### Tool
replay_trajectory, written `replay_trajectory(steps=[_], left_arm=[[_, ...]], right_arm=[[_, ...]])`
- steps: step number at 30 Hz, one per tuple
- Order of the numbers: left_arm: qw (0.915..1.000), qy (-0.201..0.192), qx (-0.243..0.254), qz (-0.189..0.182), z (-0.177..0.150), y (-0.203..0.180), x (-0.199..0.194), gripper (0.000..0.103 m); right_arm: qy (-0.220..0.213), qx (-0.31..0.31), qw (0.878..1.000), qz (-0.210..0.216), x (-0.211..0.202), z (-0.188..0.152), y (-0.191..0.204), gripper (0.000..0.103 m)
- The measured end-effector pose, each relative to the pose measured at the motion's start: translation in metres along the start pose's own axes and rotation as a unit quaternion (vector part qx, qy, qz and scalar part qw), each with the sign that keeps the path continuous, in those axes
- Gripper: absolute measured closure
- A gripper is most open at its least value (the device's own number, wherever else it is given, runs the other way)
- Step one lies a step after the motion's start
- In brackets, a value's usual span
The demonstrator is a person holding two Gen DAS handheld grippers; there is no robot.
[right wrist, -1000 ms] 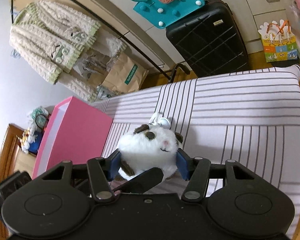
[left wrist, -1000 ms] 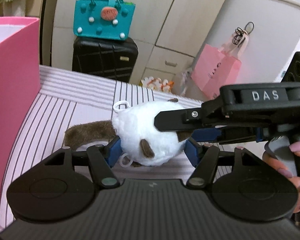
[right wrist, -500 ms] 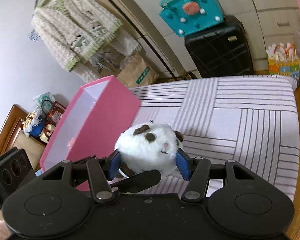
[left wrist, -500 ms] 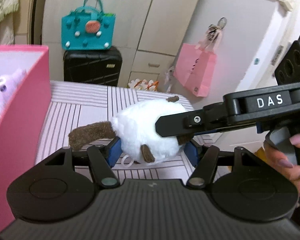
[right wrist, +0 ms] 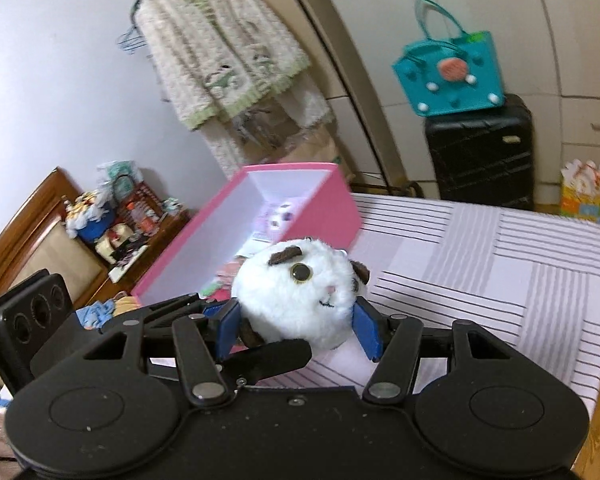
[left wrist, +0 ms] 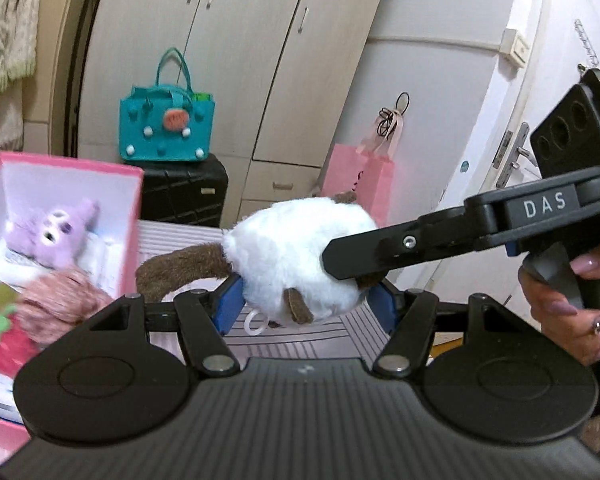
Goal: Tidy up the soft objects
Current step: 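Lift the cat plush with the right tool and carry it over the box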
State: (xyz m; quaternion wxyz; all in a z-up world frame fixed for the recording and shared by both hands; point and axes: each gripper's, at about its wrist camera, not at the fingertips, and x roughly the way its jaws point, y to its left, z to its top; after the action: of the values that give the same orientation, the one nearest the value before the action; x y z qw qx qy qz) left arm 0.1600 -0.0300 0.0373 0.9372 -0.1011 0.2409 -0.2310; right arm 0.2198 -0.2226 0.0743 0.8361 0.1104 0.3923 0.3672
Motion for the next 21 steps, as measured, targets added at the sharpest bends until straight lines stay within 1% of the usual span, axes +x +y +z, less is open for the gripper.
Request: replay_trajectory(steps=[5, 11, 17, 21], left_arm=[[0.9997, -0.003, 0.025, -0.007, 0.009, 0.012, -0.038, 0.039], [0.9974, -0.021, 0.069, 0.007, 0.019, 0.028, -0.078, 0.039], [0.9963, -0.021, 0.079, 0.026, 0.028, 0.05, -0.104, 0.039], [0.9947, -0.023, 0.091, 0.042, 0.037, 0.068, -0.109, 0.039]], right_arm=[[-0.005, -0.023, 1.0, 0.011, 0.0, 0.003, 0.032, 0.039], [-0.019, -0.06, 0.997, 0.036, 0.007, 0.009, 0.067, 0.039], [-0.011, -0.085, 0.995, 0.06, 0.029, 0.025, 0.089, 0.039], [-0.005, -0.092, 0.993, 0.073, 0.046, 0.037, 0.097, 0.039]])
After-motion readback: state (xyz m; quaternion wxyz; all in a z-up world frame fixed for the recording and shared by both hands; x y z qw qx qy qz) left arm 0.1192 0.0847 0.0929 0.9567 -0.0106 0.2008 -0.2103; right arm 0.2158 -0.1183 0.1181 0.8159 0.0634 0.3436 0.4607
